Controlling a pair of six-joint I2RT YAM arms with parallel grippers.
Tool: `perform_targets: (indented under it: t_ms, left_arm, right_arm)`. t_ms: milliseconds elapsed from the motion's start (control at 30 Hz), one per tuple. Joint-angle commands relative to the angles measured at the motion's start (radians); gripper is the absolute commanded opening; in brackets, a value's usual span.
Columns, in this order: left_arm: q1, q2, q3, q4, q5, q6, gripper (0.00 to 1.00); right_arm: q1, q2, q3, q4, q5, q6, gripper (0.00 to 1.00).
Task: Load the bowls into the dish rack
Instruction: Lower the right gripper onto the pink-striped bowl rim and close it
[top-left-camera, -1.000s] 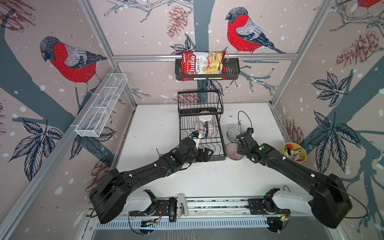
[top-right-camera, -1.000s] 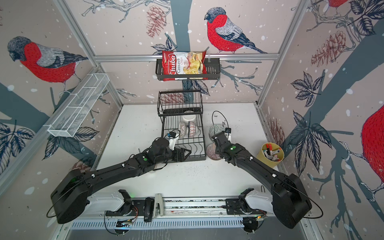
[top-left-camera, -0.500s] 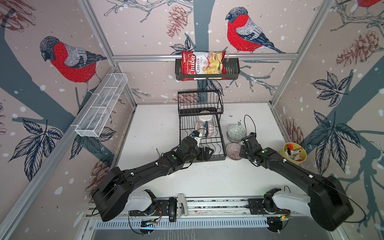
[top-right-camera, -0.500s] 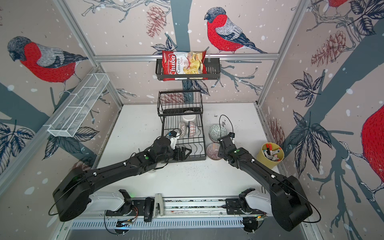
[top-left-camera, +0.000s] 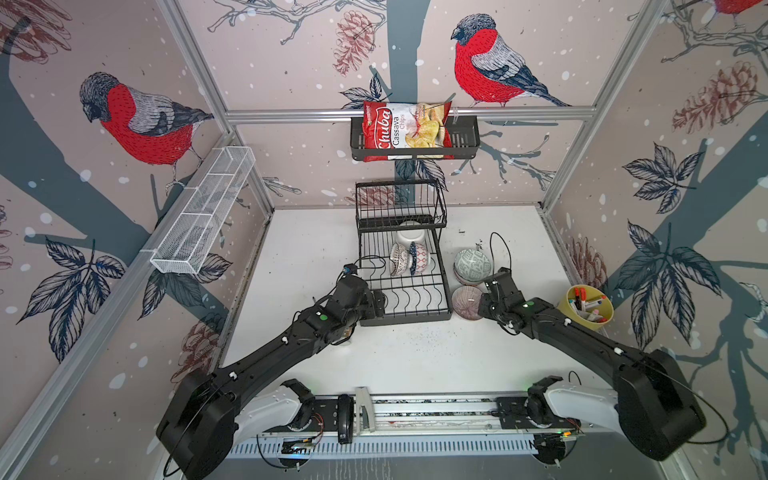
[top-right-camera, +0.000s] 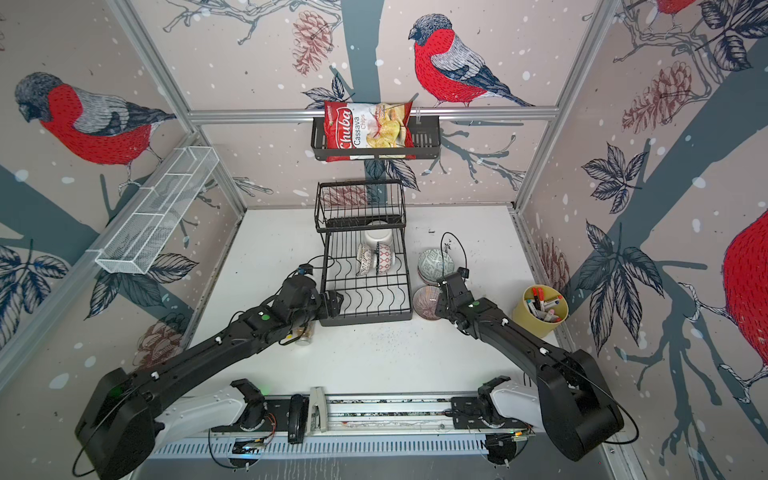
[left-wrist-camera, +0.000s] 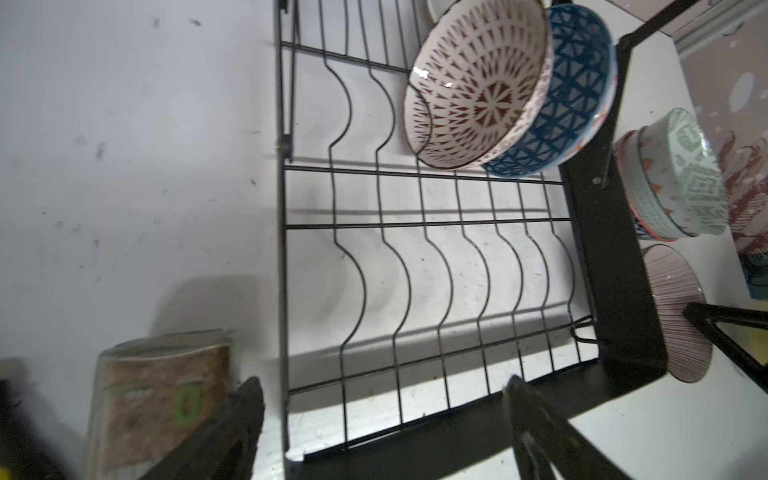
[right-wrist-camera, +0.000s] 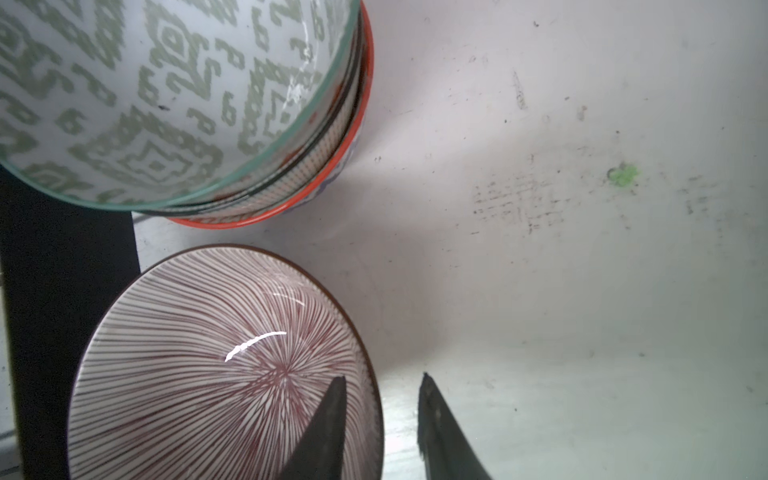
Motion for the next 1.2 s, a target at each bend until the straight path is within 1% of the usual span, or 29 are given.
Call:
perform_targets:
  t_ms: [0,200,333,433,567,633,700,867,1033,1167]
  left_arm:
    - [0.024,0.001,-0.008,-0.033,-0.011,0.011,0.88]
    - [0.031,0.042,-0.015,-0.03,-0.016,0.015,0.85]
    - [0.03,0.071,-0.011,-0.019,-0.017,0.013,0.78]
    - [0.031,0.09,-0.001,-0.02,-0.015,0.012,0.69]
    - [0.029,0.119,0.017,-0.026,0.004,0.011,0.56]
    - [0.03,0.138,0.026,-0.028,0.016,0.011,0.51]
    - [0.031,0.161,0.035,-0.032,0.031,0.028,0.49]
    - [0.029,0.202,0.048,-0.027,0.039,0.03,0.39]
    - [0.029,0.203,0.044,-0.025,0.042,0.029,0.31]
    - [0.03,0.193,0.034,-0.01,0.069,0.032,0.24]
  right_arm:
    - [0.0,0.009,0.0,0.011,0.011,0.013,0.26]
    - [0.001,0.017,-0.005,0.012,0.019,0.015,0.16]
    - [0.002,0.024,-0.008,0.011,0.023,0.018,0.1]
    - [0.001,0.026,-0.006,0.004,0.027,0.018,0.06]
    - [0.009,0.021,0.0,-0.016,0.052,0.02,0.02]
    - [0.014,0.015,0.003,-0.031,0.065,0.024,0.01]
    - [0.021,0.008,0.006,-0.045,0.081,0.03,0.0]
    - [0.042,-0.021,0.019,-0.085,0.106,0.042,0.0]
    - [0.075,-0.058,0.044,-0.137,0.137,0.06,0.0]
    - [0.114,-0.081,0.07,-0.18,0.165,0.078,0.0]
